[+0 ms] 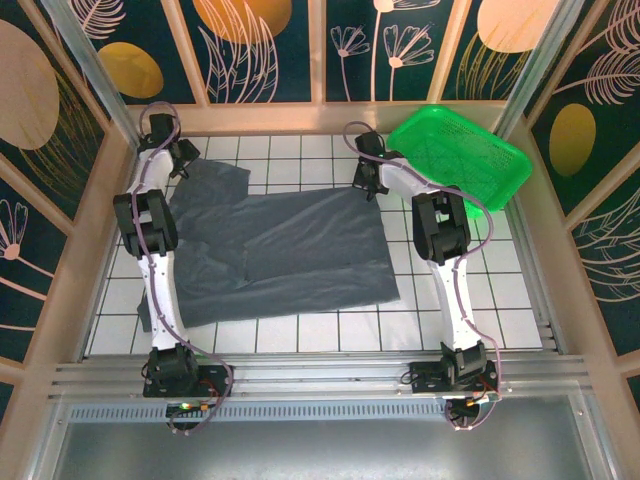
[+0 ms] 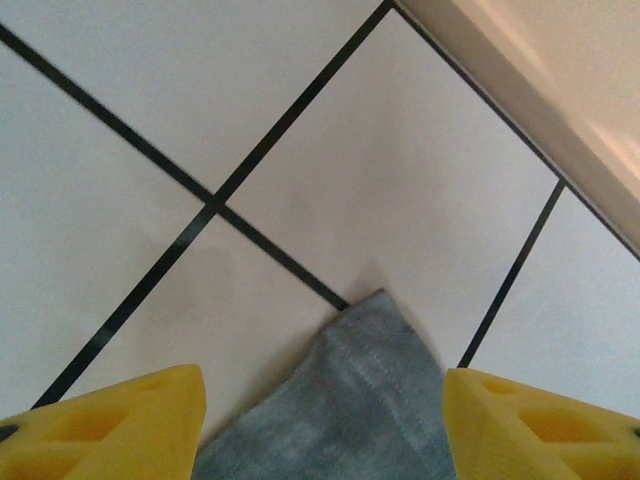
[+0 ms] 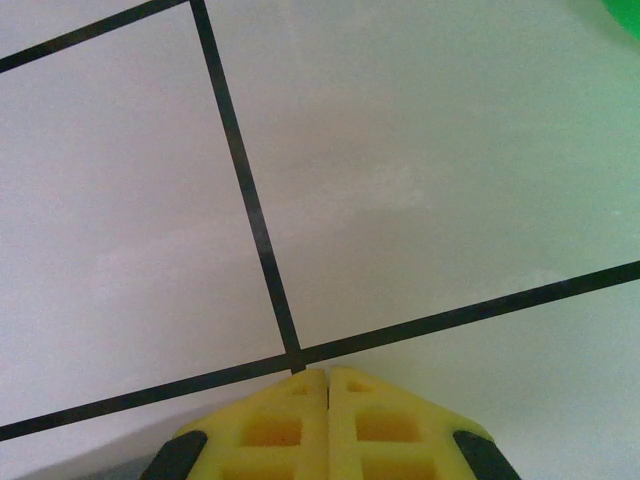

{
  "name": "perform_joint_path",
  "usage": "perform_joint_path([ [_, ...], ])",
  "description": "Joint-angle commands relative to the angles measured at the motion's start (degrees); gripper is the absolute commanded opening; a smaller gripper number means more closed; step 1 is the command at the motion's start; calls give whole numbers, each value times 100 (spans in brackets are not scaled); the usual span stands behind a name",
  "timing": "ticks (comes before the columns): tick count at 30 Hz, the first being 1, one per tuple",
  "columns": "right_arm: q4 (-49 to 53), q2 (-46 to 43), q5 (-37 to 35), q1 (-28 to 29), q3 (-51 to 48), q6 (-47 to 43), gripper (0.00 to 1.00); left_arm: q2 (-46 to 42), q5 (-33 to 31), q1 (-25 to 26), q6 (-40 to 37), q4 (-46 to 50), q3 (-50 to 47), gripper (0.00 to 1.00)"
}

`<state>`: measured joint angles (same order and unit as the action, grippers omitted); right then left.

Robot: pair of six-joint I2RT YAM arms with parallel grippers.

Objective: Fold and stack the t-shirts

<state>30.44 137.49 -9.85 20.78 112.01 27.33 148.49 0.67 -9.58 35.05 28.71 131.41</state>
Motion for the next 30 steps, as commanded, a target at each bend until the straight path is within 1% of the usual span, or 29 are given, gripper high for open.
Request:
perform_joint_path([
  [1,252,-213,148,-45,71,56,0,239,86,24,-116,-90,207,64],
  [6,254,-204,229,-47,141,28,0,451,170,255,-140,223,406,63],
  [9,231,-179,272,-43,122,26,0,485,-139,483,-134,565,448,59],
  [11,217,-181,290,-41,81,31,0,576,-604,592,37,1109,586,51],
  [13,192,-196,286,-44,54,31,0,640,-860,607,299,1516,588,42],
  [14,193,-201,285,-47,41,27,0,648,-949,616,371,1643,556,40],
  [16,197,-206,290,-47,30,27,0,694,-921,616,397,1697,521,37],
  [17,191,-214,299,-46,23,27,0,723,-924,617,391,1746,563,35],
  [21,207,-240,308,-43,39,20,0,782,-1023,618,340,1857,843,9],
  [22,214,-240,314,-40,46,18,0,753,-1057,617,324,1858,888,1],
  [26,178,-269,328,-54,55,-17,0,356,-1364,616,257,1729,793,0],
  [28,43,-350,392,-52,-11,-84,0,-91,-1519,616,169,1461,501,0],
  [30,-104,-452,463,-52,-91,-155,0,-594,-1481,616,65,1075,93,0],
])
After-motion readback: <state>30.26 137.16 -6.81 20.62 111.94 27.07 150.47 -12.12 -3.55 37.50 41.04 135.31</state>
